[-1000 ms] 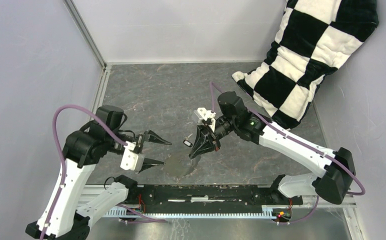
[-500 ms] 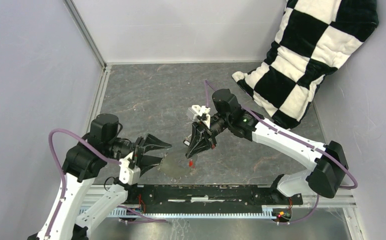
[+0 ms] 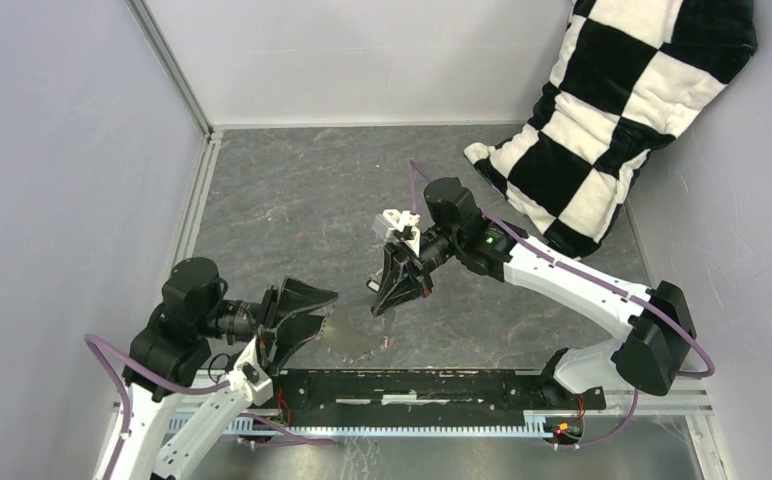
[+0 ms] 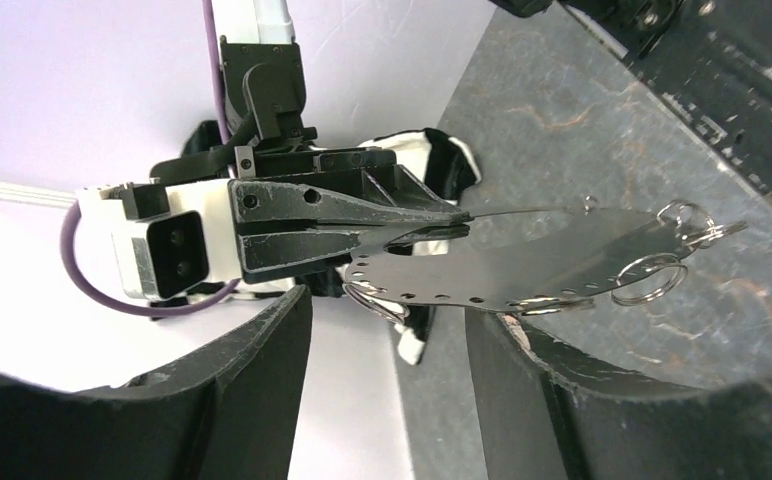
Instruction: Put the keys on the keyring
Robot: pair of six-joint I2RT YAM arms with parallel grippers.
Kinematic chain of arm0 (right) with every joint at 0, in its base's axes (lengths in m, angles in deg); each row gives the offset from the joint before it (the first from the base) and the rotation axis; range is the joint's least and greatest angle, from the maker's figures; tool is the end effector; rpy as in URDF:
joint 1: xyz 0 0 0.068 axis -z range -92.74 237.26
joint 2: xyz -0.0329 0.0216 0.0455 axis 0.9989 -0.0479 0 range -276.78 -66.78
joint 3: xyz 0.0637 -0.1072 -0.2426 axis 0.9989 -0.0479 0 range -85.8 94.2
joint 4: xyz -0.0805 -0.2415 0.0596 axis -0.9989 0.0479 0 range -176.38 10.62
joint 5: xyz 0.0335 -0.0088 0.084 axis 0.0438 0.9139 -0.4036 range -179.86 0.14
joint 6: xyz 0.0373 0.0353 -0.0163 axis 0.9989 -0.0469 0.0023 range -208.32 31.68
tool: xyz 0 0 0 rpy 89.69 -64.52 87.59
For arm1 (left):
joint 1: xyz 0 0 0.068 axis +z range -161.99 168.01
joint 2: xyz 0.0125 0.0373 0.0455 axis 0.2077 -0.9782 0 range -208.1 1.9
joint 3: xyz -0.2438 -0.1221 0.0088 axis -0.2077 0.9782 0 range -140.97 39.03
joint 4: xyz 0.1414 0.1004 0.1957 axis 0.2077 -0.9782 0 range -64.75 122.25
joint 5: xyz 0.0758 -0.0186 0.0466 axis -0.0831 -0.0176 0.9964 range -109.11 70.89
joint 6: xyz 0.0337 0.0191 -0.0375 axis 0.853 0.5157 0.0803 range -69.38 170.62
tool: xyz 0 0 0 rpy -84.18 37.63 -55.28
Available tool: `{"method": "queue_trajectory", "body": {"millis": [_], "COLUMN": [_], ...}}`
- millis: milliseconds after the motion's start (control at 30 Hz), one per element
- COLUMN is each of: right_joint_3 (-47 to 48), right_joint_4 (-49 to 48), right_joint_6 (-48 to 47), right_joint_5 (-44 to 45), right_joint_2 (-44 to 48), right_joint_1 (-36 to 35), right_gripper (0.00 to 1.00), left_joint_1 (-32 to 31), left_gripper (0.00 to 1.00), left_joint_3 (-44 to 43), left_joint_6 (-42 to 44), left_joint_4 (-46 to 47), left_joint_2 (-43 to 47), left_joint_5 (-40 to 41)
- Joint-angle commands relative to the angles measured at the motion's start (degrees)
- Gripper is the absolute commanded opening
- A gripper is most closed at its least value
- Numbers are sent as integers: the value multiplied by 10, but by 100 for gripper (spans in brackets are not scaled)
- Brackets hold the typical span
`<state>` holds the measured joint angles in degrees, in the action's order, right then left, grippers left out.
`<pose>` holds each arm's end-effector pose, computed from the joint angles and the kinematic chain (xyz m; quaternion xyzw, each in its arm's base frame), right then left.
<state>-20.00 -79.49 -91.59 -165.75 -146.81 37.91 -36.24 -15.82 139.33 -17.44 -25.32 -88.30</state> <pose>0.1716 0.2528 0.3416 -0.5999 0.4289 0.6413 0.2119 0.0363 -0.0528 0.3684 0.7443 0.1125 -0.1532 0.6402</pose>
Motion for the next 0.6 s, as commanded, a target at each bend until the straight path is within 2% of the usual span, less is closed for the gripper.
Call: {"method": "queue_trajectory", "body": {"millis": [0, 267, 567], "right_joint_3": [9, 2, -12], "right_joint_4": [-26, -23, -23], "right_joint_6": [3, 1, -5], "right_joint_5": [2, 1, 5], "right_joint_2": [5, 6, 11], "right_joint_1": [6, 6, 9], "right_gripper": [0, 0, 0], "left_joint_1": [-2, -1, -2], "left_gripper": [63, 57, 52], "left_joint_3": [38, 114, 142], "left_joint_6": [36, 45, 63], "left_joint_4": [101, 244, 323], "left_joint_2": [34, 88, 104], "left_joint_5": [1, 2, 22]}}
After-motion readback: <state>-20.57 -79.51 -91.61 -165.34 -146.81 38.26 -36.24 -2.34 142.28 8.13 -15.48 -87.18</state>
